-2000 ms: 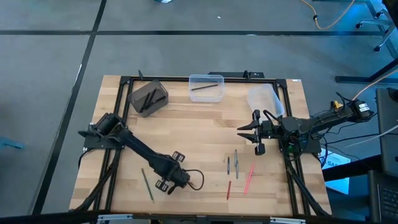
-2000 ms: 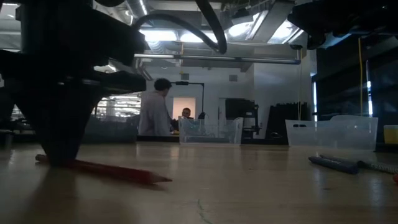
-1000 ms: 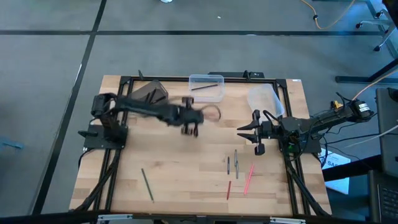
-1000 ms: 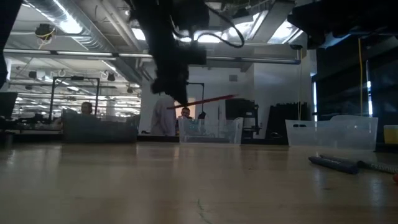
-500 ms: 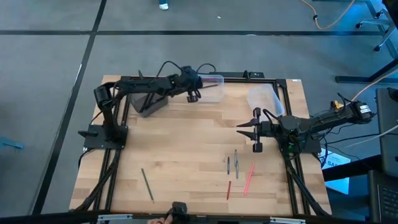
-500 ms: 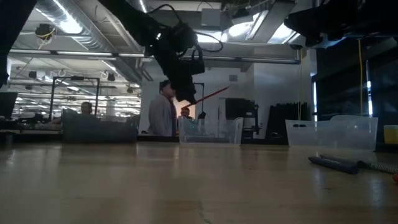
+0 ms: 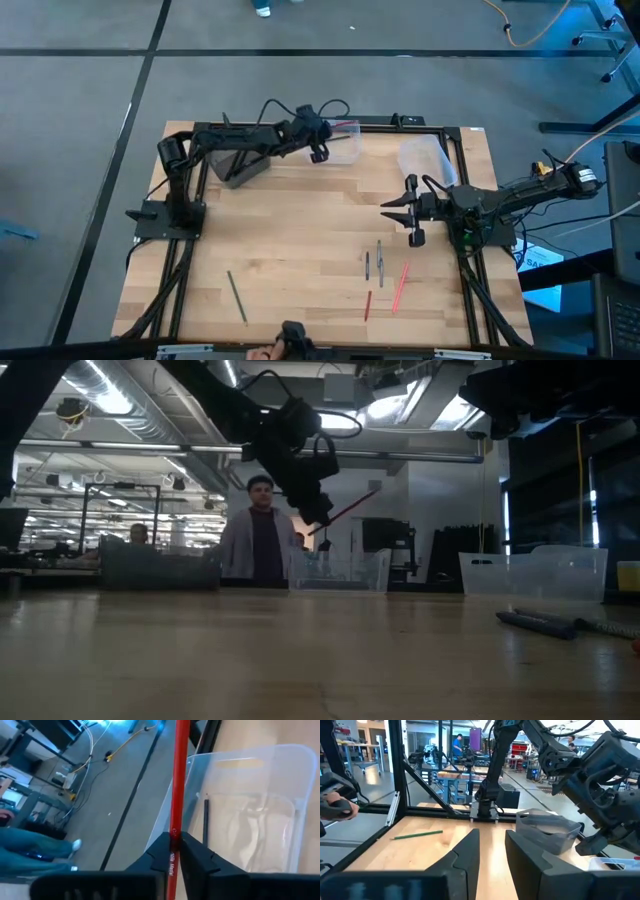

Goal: Sort crayons/erasers/pens/pencils in bins
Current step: Put the red pencil into the left transparent bin, then put the green pencil into the left transparent bin

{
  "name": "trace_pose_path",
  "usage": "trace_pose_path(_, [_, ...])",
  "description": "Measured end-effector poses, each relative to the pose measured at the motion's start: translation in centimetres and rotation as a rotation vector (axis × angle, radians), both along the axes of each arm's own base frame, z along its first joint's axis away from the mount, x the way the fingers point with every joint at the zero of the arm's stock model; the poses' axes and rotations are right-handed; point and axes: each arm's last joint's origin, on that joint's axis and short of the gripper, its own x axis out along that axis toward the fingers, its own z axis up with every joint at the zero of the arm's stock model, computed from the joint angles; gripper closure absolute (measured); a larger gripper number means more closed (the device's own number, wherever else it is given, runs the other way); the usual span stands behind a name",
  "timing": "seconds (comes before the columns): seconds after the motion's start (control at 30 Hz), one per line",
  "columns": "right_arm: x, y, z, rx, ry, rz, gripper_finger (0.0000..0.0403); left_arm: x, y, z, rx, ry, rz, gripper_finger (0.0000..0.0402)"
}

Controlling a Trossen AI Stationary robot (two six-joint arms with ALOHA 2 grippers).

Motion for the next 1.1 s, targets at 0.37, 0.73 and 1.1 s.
trace_pose_path(0.37, [0.0,0.0,0.2,-0.01,-0.023,-0.003,0.0305,-0.5,0.0,-0.3,0.042,0.081,0.106,0.0287])
trace_pose_path(0.73, [0.0,0.0,0.3,0.028,-0.032,-0.001,0.0305,0.3,-7.8,1.9,0.055,0.142,0.057,0.0282])
trace_pose_path(1.1, [0.0,0.1,0.2,0.063,-0.019,0.029,0.0305,-3.9,-20.8,1.9,-0.186,0.455,-0.082,0.0282])
